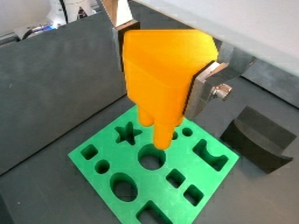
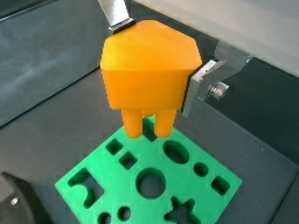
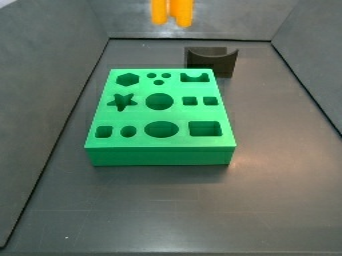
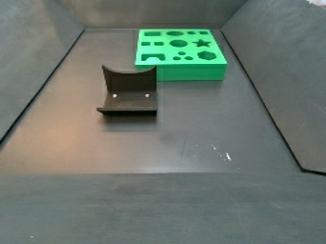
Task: Insert the 3 prong object.
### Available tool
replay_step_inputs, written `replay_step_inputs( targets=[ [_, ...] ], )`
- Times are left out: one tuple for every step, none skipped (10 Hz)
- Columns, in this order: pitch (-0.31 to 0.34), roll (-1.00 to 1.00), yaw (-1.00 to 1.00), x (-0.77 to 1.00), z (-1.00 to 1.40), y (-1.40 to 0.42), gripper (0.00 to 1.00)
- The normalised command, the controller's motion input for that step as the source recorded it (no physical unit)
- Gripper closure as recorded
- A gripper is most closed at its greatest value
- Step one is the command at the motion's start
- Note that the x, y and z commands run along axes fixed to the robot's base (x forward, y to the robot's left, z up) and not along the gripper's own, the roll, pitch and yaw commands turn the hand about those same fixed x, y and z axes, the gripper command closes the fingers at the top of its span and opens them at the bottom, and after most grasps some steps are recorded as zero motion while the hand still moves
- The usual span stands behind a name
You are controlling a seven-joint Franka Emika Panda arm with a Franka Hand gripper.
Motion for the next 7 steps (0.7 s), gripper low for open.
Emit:
replay_step_inputs(
  targets=[
    [-0.049,-0.02,0.09,-0.03,-0.74,0.98,1.0],
    [-0.059,-0.02,0.07,-0.06,-0.82,1.0,1.0],
    [-0.101,-0.01,0.06,-0.15,-0.91,0.99,1.0],
    [-0.166,-0.03,0.0,-0.43,-0.81,0.93,1.0],
    [-0.103,0.0,-0.54,-0.72,-0.9,0.39,1.0],
    [-0.131,0.04,-0.48,-0.52,-0.81,0.33,1.0],
    [-0.181,0.0,-0.08,-0.03,-0.73,0.31,1.0]
  ],
)
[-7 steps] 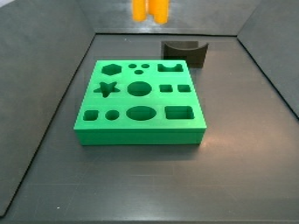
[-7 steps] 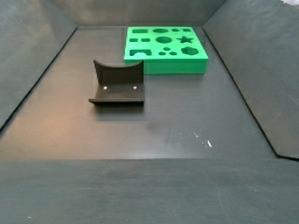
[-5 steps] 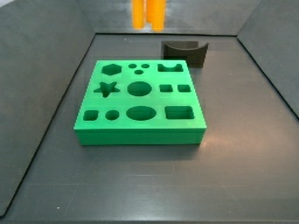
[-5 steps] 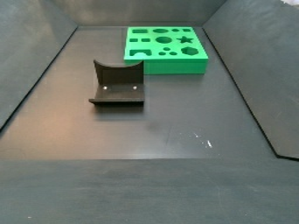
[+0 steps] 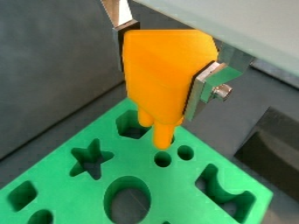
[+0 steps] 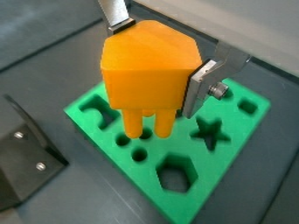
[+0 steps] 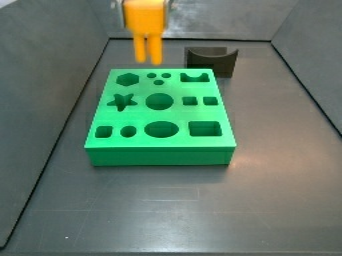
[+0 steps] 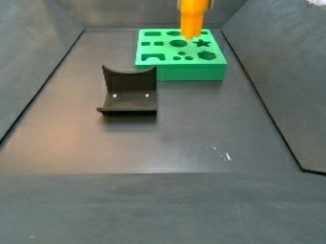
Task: Insert the 3 prong object.
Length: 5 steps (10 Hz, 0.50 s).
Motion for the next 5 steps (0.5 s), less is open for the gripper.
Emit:
replay_step_inputs(
  targets=[
    [-0.144,-0.02,-0.27,0.0,-0.57,0.13,1.0],
    [-0.066,0.0,-0.63,0.06,-0.4,0.13,1.0],
    [0.0,-0.01,-0.69,0.23,-0.2,0.18,1.0],
    [0.0,-0.04,-0.7,0.31,-0.13,0.21,1.0],
    [0.007,-0.02,-0.76,0.21,-0.15,0.17,1.0]
  ],
)
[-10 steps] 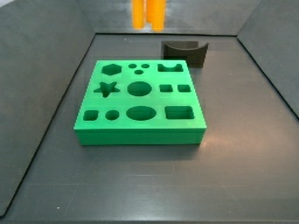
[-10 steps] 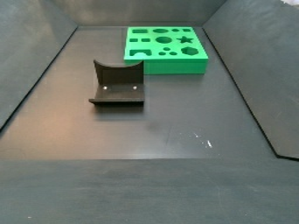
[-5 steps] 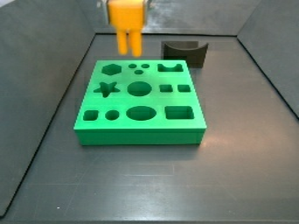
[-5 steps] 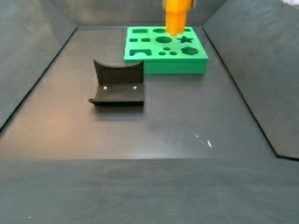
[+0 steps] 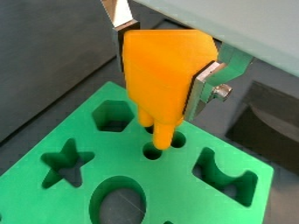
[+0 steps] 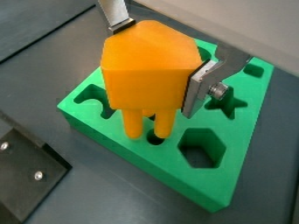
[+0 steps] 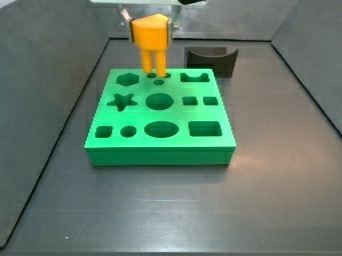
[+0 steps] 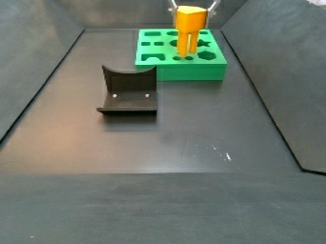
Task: Insert the 3 prong object.
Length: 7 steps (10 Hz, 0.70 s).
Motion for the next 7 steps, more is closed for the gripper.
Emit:
replay_step_inputs(
  targets=[
    [0.02,0.0,-0.97,0.0,-0.25,0.04,1.0],
    [0.001,0.0,-1.0,0.0,-0.27,0.0,1.0],
    [0.006,0.0,-1.0,0.0,-0.33,0.0,1.0],
    [0.0,0.0,-1.0,0.0,-0.3,0.0,1.0],
    [0.0,-0.01,-1.0,0.0,-0.29,0.0,1.0],
    [0.0,-0.03,-0.99,0.1,-0.26,0.0,1.0],
    [0.0,0.0,-0.8,0.3,-0.25,0.04,1.0]
  ],
)
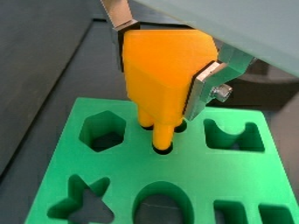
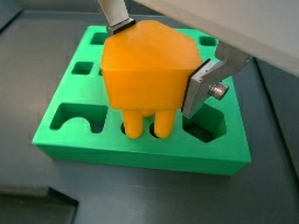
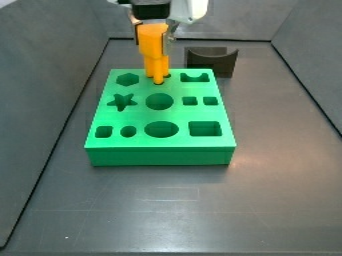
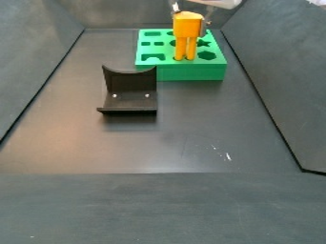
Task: Insert the 3 prong object.
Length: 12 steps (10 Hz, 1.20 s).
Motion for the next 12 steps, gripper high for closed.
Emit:
replay_step_inputs(
  targets=[
    [0.0,0.0,-0.42,0.37,-0.29,0.01,1.0],
    [0.0,0.0,-0.18,0.24,-0.35,0.0,1.0],
    [-0.004,0.0,0.0,0.0,-0.32,0.0,1.0],
    [-0.083,0.0,0.0,-0.18,-0.26,0.0,1.0],
    [-0.096,0.0,0.0,-0.38,-0.17,0.0,1.0],
    [-0.069,0.0,-0.01,-0.37,-0.11,0.0,1.0],
    [-0.043,-0.01,-0.12,-0.07,-0.17,-0.01,1.0],
    [-0.067,-0.05,-0.23,0.07,-0.23,-0.01,1.0],
    [-0.037,-0.05,-0.25,0.0,-0.15,-0.04,1.0],
    [-0.013,-0.01,-0.21,-0.09,-0.08,0.0,1.0],
    [-0.01,0.0,-0.18,-0.1,-0.04,0.0,1.0],
    [-0.024,0.0,-0.12,-0.17,-0.04,-0.01,1.0]
  ],
)
